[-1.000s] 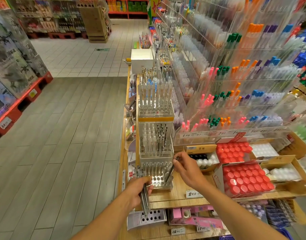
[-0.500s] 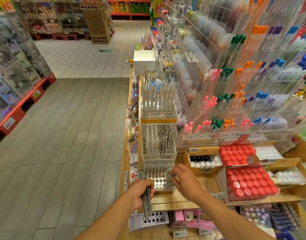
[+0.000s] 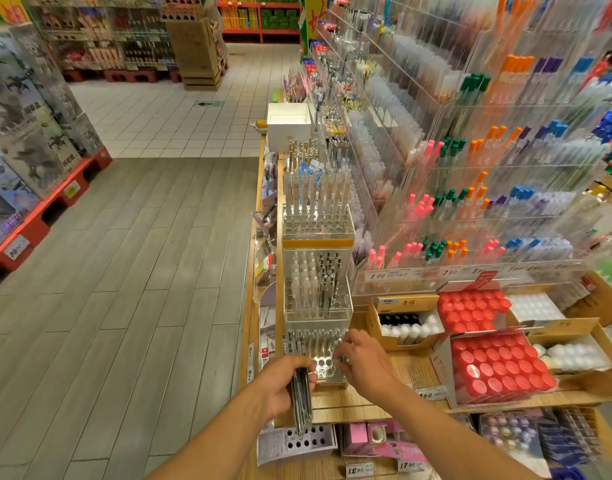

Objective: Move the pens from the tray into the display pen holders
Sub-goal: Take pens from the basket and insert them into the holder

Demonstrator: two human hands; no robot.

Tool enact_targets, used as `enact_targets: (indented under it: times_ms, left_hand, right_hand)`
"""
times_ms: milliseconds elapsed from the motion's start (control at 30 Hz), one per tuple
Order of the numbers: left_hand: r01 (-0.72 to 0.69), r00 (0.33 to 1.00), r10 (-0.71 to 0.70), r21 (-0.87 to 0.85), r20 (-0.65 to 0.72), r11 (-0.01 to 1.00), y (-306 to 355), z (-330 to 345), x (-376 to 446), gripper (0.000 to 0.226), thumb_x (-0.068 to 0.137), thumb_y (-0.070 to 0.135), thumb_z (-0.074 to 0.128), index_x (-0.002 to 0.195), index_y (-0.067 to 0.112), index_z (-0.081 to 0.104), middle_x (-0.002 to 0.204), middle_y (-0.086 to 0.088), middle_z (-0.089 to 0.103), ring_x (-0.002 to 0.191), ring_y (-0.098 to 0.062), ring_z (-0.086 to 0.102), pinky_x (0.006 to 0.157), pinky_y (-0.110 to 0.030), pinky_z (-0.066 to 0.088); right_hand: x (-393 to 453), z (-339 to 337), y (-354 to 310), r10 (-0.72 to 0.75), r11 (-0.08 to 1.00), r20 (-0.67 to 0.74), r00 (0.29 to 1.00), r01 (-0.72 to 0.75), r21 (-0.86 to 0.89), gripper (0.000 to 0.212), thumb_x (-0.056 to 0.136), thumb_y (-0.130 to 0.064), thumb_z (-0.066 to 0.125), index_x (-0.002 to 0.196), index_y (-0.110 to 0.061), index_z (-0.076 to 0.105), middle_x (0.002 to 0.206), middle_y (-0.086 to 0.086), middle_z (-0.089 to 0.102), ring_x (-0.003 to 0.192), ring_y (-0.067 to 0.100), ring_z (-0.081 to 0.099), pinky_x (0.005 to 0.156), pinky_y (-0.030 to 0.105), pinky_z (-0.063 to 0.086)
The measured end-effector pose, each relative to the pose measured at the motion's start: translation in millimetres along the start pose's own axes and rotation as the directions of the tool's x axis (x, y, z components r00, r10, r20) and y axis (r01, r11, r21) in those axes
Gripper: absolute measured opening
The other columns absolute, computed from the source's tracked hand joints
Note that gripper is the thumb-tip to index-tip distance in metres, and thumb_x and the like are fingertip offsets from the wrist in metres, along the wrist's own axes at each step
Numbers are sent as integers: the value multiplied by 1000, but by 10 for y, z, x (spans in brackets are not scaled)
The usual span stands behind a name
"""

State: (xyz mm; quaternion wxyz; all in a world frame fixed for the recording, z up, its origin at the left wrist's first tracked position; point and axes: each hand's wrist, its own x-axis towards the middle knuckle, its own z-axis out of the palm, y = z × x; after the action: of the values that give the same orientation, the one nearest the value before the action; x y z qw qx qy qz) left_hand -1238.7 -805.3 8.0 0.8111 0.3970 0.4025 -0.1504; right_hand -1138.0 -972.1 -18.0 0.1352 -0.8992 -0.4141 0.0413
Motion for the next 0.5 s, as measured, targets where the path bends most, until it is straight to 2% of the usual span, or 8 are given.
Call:
enact_targets:
  times_ms: [100,200,267,333,400,433,500]
  left_hand:
    - [-12,1000,12,-6,13,1000,10,-1,-15,23,90,-5,60,112,-9,56,82,-20,65,65,-24,63,61,-34,56]
    - [-30,999,30,0,13,1000,10,7,-27,46,84,-6,67,126,-12,49,83,-23,68,64,-25,66,56,-32,58]
    - [-40,999,40,19,18,999,15,23,-43,52,83,-4,70,129,-14,47,86,-23,71,65,-24,68,54,-30,58]
    - [-51,998,50,22,27,998,14,40,-47,53,84,-4,69,130,-13,45,92,-23,73,66,-24,69,53,-30,58]
    - [-60,998,60,10,32,998,22,62,-65,56,83,-5,70,131,-11,43,98,-24,73,66,-25,69,54,-30,59]
    - [-67,997,67,6,38,998,29,71,-80,58,82,-5,71,131,-9,41,100,-25,73,66,-25,69,54,-31,59]
    - [-79,996,78,19,52,997,46,82,-116,67,75,-3,75,131,-7,39,102,-26,73,67,-25,70,54,-31,59]
  right_hand:
    - [-16,-19,-6,42,999,43,998,-42,20,20,88,-29,64,108,-27,69,108,-9,54,101,12,51,86,25,41]
    - [44,-132,-57,166,948,51,985,-173,268,15,87,-32,68,102,-31,68,101,-17,53,90,0,50,80,16,39]
    - [122,-232,-112,242,805,121,963,-268,530,11,87,-31,70,97,-33,65,94,-16,62,78,-4,56,70,14,44]
    - [186,-312,-185,274,565,267,924,-380,733,14,88,-31,70,99,-29,63,85,-9,68,67,-2,61,59,16,48]
    - [230,-341,-228,291,383,378,879,-469,796,20,88,-29,70,105,-22,62,76,-6,69,57,0,59,53,18,46]
    - [247,-345,-239,304,327,410,860,-499,803,22,89,-26,70,107,-18,62,73,-6,68,54,3,57,51,20,45]
    - [268,-340,-237,308,282,438,844,-521,806,20,89,-23,69,104,-10,64,70,-4,65,56,10,53,53,27,43]
